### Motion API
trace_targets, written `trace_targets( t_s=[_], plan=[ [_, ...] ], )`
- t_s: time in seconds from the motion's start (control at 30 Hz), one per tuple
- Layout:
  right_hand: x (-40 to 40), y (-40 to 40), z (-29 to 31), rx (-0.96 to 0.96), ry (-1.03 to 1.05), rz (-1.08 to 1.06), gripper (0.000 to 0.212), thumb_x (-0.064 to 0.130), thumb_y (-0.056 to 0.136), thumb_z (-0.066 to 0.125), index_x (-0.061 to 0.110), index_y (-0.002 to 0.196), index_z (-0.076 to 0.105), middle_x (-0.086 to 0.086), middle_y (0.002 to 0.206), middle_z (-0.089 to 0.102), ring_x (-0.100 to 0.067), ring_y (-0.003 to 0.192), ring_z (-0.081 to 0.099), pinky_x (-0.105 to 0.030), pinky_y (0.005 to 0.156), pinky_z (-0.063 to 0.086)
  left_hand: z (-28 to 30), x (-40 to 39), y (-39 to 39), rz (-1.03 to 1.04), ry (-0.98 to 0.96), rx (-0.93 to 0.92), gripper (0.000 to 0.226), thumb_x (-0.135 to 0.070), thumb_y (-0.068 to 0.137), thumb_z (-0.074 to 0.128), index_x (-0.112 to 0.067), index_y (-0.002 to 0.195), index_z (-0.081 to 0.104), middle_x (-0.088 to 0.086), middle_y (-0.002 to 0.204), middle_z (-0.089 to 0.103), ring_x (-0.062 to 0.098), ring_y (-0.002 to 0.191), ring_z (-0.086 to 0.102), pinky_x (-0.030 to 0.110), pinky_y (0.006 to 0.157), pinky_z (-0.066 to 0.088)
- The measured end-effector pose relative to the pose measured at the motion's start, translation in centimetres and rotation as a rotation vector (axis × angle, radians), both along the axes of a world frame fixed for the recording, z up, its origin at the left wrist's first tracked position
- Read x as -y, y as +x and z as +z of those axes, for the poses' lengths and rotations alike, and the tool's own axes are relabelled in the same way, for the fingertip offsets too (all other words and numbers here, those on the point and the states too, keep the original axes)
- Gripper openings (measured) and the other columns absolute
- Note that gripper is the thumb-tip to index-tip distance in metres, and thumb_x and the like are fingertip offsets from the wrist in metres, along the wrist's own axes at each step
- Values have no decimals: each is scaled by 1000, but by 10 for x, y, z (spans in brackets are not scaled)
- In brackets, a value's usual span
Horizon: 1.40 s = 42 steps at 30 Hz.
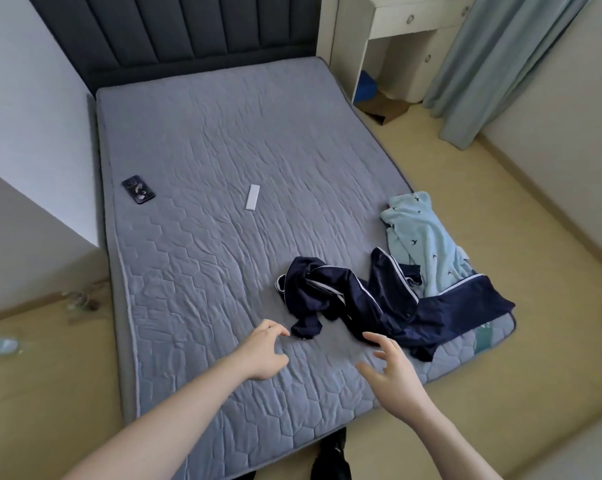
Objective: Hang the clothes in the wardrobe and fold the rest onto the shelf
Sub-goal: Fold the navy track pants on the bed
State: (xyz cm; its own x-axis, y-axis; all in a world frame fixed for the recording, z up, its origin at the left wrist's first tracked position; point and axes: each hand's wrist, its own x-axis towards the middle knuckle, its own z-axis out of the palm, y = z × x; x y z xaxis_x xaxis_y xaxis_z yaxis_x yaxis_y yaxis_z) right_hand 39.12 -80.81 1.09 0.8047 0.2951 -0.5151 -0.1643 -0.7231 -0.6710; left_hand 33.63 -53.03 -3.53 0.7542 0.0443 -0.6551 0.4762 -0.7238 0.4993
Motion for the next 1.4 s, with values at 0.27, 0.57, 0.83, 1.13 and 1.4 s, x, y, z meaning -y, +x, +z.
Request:
trace_targets(
  t_s=[0.27, 0.57, 0.83, 1.13, 1.4],
  plan=[
    [33, 121, -124, -31, -38, 110, 52, 20, 93, 68, 32, 141, 51, 15, 140, 47, -9, 127, 52, -24, 98, 40, -142, 45, 97, 144, 65, -140, 50, -31, 86, 61, -26, 135, 54, -6, 148, 30, 20, 119, 58, 31, 101, 47],
    [42, 172, -277, -21, -22, 103, 47, 19, 93, 67, 37, 135, 54, 23, 134, 48, -2, 119, 53, -22, 97, 42, -323, 71, 180, -7, 240, -165, 50, -26, 90, 60, -38, 139, 58, -1, 170, -7, 24, 154, 13, 38, 118, 33],
    [46, 151, -351, -51, -43, 147, 47, 18, 93, 67, 39, 133, 53, 24, 135, 46, 1, 121, 52, -20, 91, 42, -385, 55, 173, 29, 369, -48, 55, -23, 88, 61, -16, 141, 53, 0, 160, 36, 26, 151, 27, 48, 125, 11],
    [24, 171, -357, 124, -213, 31, 90, 22, 81, 84, 25, 154, 32, -3, 152, 33, -28, 130, 53, -44, 107, 46, -308, -75, 39, 485, 552, 166, 27, -21, 79, 71, -22, 83, 44, -1, 62, 54, 38, 74, 55, 37, 64, 38],
    [-15, 129, -393, -209, -447, 378, 93, 51, 83, 79, 24, 158, 32, -2, 141, 59, -23, 125, 59, -36, 98, 50, -287, -165, -107, 359, 621, -379, 9, -23, 79, 61, -27, 87, 60, 2, 98, 73, 32, 91, 67, 31, 68, 50]
  ],
)
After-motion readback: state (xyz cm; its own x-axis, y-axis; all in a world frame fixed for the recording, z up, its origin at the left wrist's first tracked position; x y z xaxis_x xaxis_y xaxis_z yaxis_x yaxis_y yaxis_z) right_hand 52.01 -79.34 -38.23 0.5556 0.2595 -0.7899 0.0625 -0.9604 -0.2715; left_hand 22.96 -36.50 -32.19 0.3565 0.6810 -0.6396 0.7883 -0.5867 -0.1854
